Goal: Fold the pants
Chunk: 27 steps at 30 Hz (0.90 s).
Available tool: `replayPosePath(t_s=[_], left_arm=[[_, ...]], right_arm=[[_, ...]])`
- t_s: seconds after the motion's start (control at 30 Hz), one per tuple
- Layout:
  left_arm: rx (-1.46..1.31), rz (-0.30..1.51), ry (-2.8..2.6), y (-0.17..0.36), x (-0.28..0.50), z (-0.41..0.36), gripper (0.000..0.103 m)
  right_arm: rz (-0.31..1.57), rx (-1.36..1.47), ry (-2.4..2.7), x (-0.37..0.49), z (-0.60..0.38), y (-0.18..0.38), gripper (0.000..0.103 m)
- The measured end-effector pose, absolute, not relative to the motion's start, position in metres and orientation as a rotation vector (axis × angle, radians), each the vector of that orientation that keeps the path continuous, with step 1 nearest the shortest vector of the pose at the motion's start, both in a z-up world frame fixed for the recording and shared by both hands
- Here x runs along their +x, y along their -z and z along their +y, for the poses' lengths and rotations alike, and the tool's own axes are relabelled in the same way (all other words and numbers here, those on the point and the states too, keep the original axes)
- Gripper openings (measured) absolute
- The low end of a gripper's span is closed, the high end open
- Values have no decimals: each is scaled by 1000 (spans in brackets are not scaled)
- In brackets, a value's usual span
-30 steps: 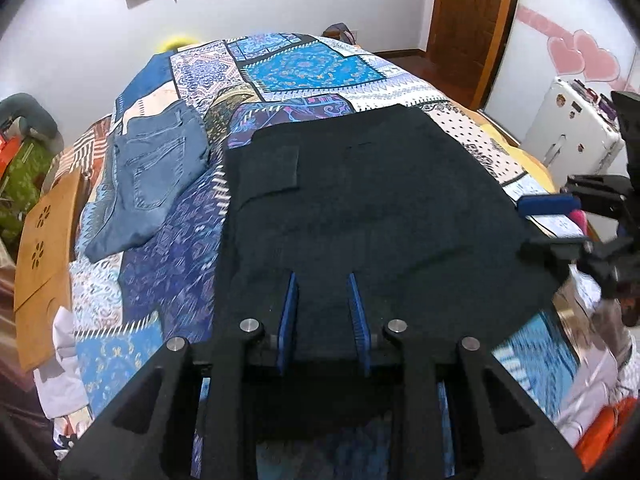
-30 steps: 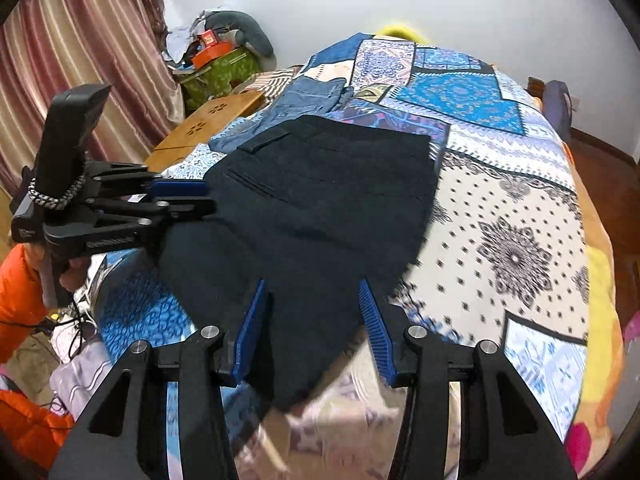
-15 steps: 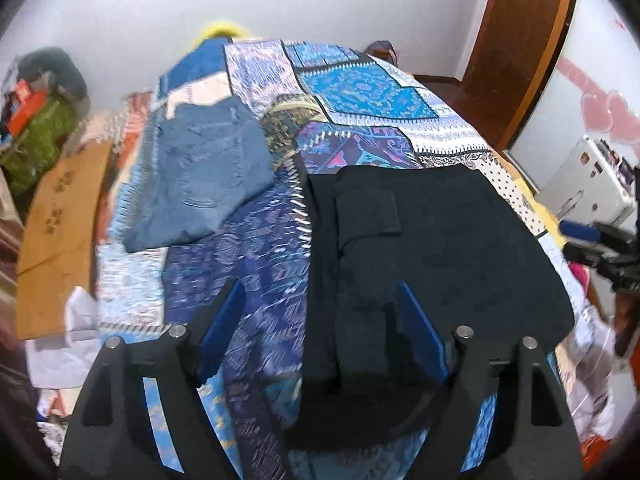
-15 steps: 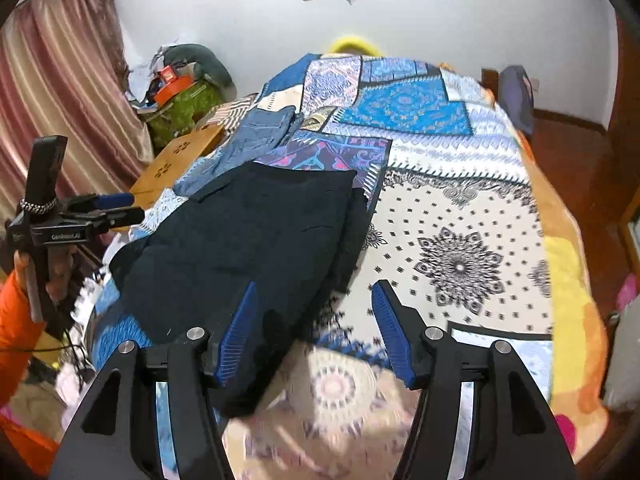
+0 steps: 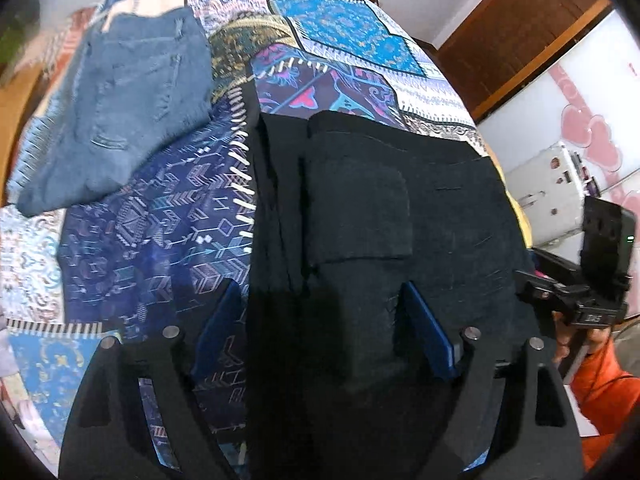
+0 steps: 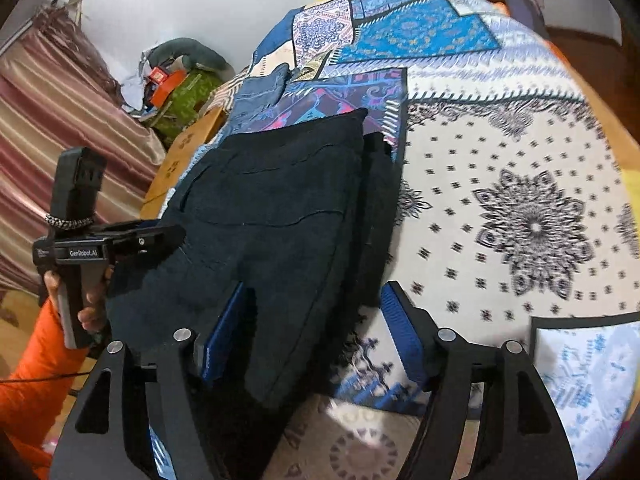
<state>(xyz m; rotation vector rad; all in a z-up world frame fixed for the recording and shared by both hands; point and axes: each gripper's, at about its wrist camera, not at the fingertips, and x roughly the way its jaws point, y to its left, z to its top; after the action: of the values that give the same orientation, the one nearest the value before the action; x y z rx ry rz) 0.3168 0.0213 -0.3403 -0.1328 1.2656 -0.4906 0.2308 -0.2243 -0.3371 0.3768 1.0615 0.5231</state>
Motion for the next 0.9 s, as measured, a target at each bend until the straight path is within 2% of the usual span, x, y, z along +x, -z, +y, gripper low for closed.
replayPosePath(t_s=[0.13,0.17,0.23,0.33,0.4,0.5,0.67,0.9], left_arm=[[-146,1276,531,341,324,9,82],[-132,1269,531,340,326,5,78],[-123,1264,522,339,330,-2,71],[-99,1245,507,334,332,-6,59],[-62,1221,492,329,328,-7,50],[20,1150,472,316,317,-12,42],[95,1057,447,292,300,-12,35],[43,928,389,239,293,15,33]], right_arm=[[1061,405,-545,241,-222,339,69],[1062,418,-550,243,-221,340,67],[1061,424,-567,248,-219,340,56],[1064,427,-575,253,-216,337,44],[1056,411,-579,254,-214,333,37],[1023,353,-582,250,-209,319,31],[958,327,-585,248,-205,294,26],[831,255,-610,252,-184,244,25]])
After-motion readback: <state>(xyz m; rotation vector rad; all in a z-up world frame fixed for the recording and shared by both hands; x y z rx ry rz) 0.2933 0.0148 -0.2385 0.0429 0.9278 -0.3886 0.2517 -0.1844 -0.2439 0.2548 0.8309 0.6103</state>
